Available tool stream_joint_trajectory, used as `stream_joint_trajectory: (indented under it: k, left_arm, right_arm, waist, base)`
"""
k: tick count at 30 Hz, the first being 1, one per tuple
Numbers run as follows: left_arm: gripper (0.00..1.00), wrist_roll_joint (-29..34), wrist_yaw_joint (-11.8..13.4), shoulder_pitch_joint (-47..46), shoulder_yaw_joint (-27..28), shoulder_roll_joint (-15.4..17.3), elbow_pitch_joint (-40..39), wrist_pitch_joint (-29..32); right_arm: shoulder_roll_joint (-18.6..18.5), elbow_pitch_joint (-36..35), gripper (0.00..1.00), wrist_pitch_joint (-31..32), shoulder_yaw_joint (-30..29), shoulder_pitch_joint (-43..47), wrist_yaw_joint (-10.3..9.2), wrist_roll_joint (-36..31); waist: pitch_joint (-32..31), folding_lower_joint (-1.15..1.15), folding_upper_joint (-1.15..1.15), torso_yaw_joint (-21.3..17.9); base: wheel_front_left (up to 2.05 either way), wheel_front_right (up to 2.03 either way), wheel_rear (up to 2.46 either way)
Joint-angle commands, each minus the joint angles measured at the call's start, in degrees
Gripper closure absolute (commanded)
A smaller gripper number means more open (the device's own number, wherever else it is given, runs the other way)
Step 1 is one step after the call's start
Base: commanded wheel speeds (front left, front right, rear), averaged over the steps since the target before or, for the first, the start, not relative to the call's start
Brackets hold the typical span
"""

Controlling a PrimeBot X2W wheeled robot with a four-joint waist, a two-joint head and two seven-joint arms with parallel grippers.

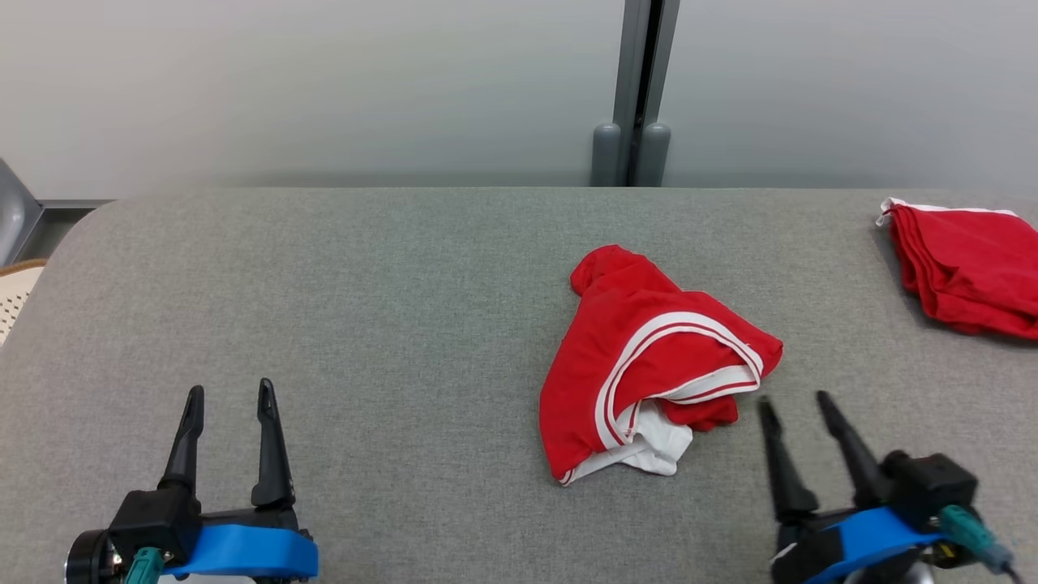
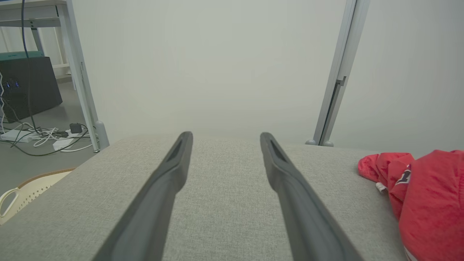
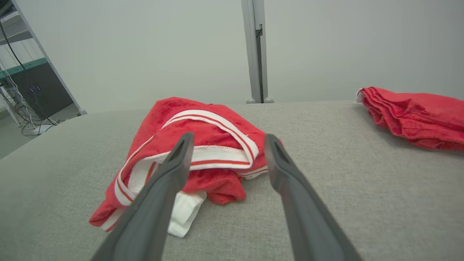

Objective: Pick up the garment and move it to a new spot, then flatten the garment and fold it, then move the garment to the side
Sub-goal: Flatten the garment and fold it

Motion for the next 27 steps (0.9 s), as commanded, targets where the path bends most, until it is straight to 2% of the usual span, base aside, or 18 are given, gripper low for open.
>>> stream_joint_trajectory:
  k: [1, 10, 21, 27]
  left_arm:
    - [0.0, 0.38, -0.4, -0.94, 0.22, -0.02, 0.22, -0.26]
    - [0.0, 1.33, -1.4, -2.85, -0.5, -0.98, 0.69, -0.26]
    - [0.0, 1.92, -2.54, -5.4, -1.16, -1.57, 1.35, -0.26]
    - [0.0, 2.2, -2.77, -6.17, -1.27, -1.87, 1.67, -0.26]
  right_arm:
    - [-0.01, 0.06, 0.0, 0.06, 2.36, -0.7, 0.01, 0.58]
    - [-0.04, 5.2, 0.0, -1.01, 13.78, -3.55, 0.01, 4.16]
    - [-0.07, 20.26, 0.0, -4.15, 16.61, -11.43, 0.01, 7.57]
    - [-0.08, 26.27, 0.0, -5.84, 19.28, -15.12, 0.01, 11.87]
  waist:
    - [0.3, -0.01, 0.0, 0.29]
    - [2.42, -0.01, 0.0, 2.52]
    - [5.64, -0.01, 0.0, 6.55]
    - [6.54, -0.01, 0.0, 7.81]
  base:
    - [0.0, 0.0, 0.0]
    - [0.0, 0.0, 0.0]
    - [0.0, 0.0, 0.0]
    - [0.0, 0.0, 0.0]
